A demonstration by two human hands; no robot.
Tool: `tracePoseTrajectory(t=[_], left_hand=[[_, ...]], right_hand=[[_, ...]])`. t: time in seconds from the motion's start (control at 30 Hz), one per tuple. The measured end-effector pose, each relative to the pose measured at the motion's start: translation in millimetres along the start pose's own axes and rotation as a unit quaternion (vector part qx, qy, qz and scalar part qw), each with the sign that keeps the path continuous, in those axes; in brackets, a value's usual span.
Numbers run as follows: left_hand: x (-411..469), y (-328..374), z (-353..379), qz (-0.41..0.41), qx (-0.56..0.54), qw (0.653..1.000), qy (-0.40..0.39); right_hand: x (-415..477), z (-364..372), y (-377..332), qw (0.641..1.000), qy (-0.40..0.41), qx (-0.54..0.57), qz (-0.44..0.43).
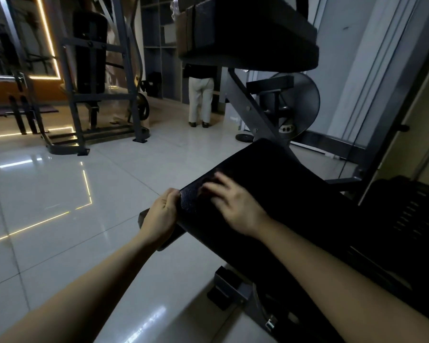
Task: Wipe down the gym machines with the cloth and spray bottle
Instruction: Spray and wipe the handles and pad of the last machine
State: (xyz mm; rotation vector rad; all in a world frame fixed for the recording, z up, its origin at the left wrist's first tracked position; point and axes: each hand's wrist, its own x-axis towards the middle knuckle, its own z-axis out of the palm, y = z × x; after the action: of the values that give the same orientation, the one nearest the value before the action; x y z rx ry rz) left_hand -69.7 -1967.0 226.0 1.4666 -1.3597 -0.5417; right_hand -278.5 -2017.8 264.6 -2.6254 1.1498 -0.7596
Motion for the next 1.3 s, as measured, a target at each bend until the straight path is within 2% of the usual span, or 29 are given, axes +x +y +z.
tracePoseTrajectory(t=[0.1, 0.17, 0.27, 0.37, 0.53, 0.67, 0.73, 0.87, 1.0, 1.1, 1.23, 1.3], left_hand=[[0.3, -2.2, -4.4, -0.001, 0.018, 1.0, 0.0], [2.3, 0.3, -8.0, 0.0, 0.047, 0.999, -0.001], [9.3, 9.8, -13.5, -0.005, 0.126, 0.991, -0.035], [36.5, 27.3, -17.7, -0.027, 0.226, 0.971, -0.073], [77.3, 47.0, 2.1, -0.088, 0.154, 0.974, -0.139], [76.0, 47.7, 13.1, -0.075, 0.214, 0.969, -0.093], [74.4, 50.1, 8.6, -0.06, 0.233, 0.968, -0.074], [69.5, 55.9, 11.1, -0.069, 0.239, 0.967, -0.06], [69.4, 50.3, 10.4, -0.067, 0.264, 0.961, -0.038], [71.3, 57.2, 15.1, -0.064, 0.346, 0.936, -0.033], [86.2, 83.4, 45.8, -0.102, 0.338, 0.931, -0.092], [83.8, 77.6, 59.8, -0.095, 0.395, 0.911, -0.069]], right_hand=[[29.4, -19.2, 55.8, 0.981, 0.021, -0.084, 0.174], [42.6, -24.9, 74.2, 0.963, 0.025, -0.11, 0.243], [54.0, -19.2, 72.6, 0.952, 0.046, -0.103, 0.285], [53.7, -25.4, 67.9, 0.952, 0.025, -0.047, 0.302], [43.8, -27.6, 64.8, 0.954, 0.033, -0.017, 0.297], [29.8, -24.5, 45.8, 0.961, 0.029, -0.019, 0.275], [24.0, -17.0, 21.1, 0.974, 0.03, -0.02, 0.225], [-3.4, 0.5, -36.0, 0.999, 0.012, -0.001, 0.044], [-0.8, -3.3, -19.6, 0.997, -0.023, -0.028, -0.074], [35.2, -14.2, 28.3, 0.998, -0.032, -0.037, -0.034], [90.2, -36.3, 104.9, 0.997, -0.033, -0.042, 0.064], [111.1, -47.5, 144.9, 0.995, -0.032, -0.028, 0.096]])
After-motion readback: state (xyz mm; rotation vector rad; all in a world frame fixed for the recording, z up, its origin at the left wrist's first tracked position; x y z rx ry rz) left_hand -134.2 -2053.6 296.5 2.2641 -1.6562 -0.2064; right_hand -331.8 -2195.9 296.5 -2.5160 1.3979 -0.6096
